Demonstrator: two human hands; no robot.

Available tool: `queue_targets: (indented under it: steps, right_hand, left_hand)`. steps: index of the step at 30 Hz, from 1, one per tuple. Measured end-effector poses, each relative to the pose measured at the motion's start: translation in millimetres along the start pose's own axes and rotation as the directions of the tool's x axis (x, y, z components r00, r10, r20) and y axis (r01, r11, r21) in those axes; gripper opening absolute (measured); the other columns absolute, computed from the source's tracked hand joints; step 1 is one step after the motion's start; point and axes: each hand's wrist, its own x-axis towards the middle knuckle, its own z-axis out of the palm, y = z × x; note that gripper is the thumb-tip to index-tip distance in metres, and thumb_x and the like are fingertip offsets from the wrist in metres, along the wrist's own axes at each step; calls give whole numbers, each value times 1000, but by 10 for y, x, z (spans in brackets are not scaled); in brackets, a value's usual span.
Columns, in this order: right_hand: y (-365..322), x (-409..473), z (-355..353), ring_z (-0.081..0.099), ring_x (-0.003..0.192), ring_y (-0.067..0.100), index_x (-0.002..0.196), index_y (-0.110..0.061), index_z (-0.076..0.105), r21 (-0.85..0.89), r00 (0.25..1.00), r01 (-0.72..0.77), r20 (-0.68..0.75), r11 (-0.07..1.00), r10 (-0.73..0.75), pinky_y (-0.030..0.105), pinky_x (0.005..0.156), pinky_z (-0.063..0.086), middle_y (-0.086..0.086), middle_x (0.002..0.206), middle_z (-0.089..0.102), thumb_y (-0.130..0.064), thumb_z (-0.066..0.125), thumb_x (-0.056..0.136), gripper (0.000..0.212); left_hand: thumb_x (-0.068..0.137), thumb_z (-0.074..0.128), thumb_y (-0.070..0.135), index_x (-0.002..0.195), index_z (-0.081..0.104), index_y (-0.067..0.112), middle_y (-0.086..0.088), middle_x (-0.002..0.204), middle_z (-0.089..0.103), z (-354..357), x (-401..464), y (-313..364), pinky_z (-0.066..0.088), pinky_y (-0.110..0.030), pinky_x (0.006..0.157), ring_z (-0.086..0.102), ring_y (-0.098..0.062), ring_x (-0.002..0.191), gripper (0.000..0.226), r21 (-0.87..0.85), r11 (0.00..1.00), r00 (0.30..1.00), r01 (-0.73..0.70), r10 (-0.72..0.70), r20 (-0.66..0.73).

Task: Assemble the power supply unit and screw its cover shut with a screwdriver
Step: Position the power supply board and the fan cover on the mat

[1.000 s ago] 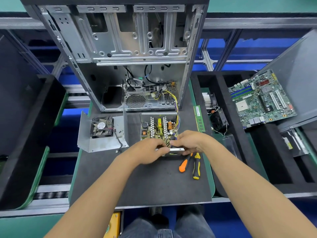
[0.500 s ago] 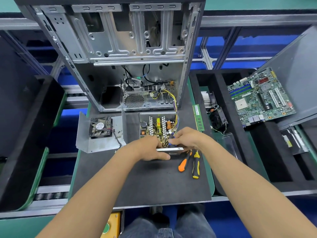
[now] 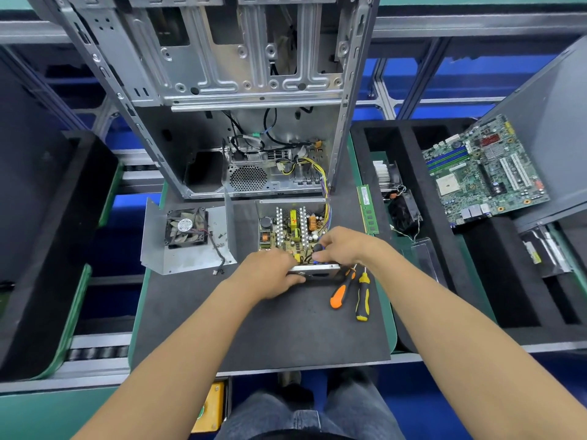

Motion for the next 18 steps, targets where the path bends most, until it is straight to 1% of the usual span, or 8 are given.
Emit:
queue_targets:
  steps: [2, 4, 6, 8, 9, 13, 15, 18]
  right_hand:
    - [-36, -11, -19, 62, 99, 27, 104, -20, 67, -28, 1000, 6, 30, 1000, -5, 36, 88, 49, 5, 103, 68, -41, 68, 92, 24]
    - [-76, -33, -36, 59, 119, 29, 120, -16, 65, -48, 999, 17, 47, 999, -15, 43, 104, 45, 10, 124, 66, -40, 67, 93, 37]
    - [-90, -52, -48, 59, 119, 28, 125, -13, 62, -53, 996, 32, 80, 998, -28, 45, 106, 43, 13, 128, 64, -38, 65, 95, 39]
    - [-77, -66, -59, 61, 98, 24, 121, -13, 61, -35, 992, 36, 122, 999, -32, 39, 98, 49, 10, 119, 65, -36, 62, 97, 33]
    - [-74, -70, -59, 58, 87, 21, 116, -14, 61, -12, 990, 36, 136, 999, -34, 34, 87, 52, 7, 108, 64, -35, 61, 98, 28]
    - [-87, -76, -56, 49, 63, 10, 109, -17, 62, 4, 995, 30, 94, 1000, -31, 17, 54, 44, -5, 79, 55, -32, 65, 96, 20]
    - [-57, -67, -45, 49, 60, 8, 110, -17, 62, 95, 996, 14, 86, 995, -22, 15, 49, 44, -6, 77, 55, -30, 69, 93, 22]
    - [36, -73, -16, 55, 64, 9, 111, -16, 60, 237, 996, -26, 87, 971, 5, 17, 52, 48, -3, 86, 58, -31, 75, 88, 31]
  left_hand:
    - [100, 47, 56, 90, 51, 22, -6, 108, 63, 17, -5, -3, 42, -37, 75, 60, -31, 104, 36, 24, 1000, 1000, 5, -4, -19]
    - [99, 46, 57, 95, 57, 20, -7, 111, 64, 44, -13, -4, 39, -37, 74, 60, -33, 106, 39, 43, 999, 999, 18, -15, -52]
    - [99, 47, 57, 101, 59, 18, -7, 112, 65, 75, -17, -1, 37, -36, 72, 60, -33, 107, 41, 43, 999, 996, 27, -23, -87]
    - [99, 48, 56, 102, 60, 18, -6, 112, 66, 95, -20, 4, 37, -36, 71, 61, -32, 106, 39, 34, 999, 993, 21, -17, -115]
    - [98, 48, 55, 103, 60, 19, -5, 112, 66, 98, -21, 5, 38, -35, 70, 61, -32, 107, 39, 31, 999, 992, 18, -14, -124]
    - [99, 48, 54, 106, 58, 20, -4, 114, 66, 112, -28, 22, 37, -35, 68, 62, -31, 107, 37, 41, 999, 990, 19, -13, -143]
    - [99, 49, 53, 106, 58, 21, -4, 114, 67, 113, -35, 34, 36, -34, 67, 62, -31, 107, 35, 39, 999, 988, 21, -15, -152]
    - [98, 51, 49, 106, 56, 22, 0, 115, 66, 112, -52, 57, 36, -34, 66, 62, -29, 107, 28, 18, 1000, 984, 4, -1, -181]
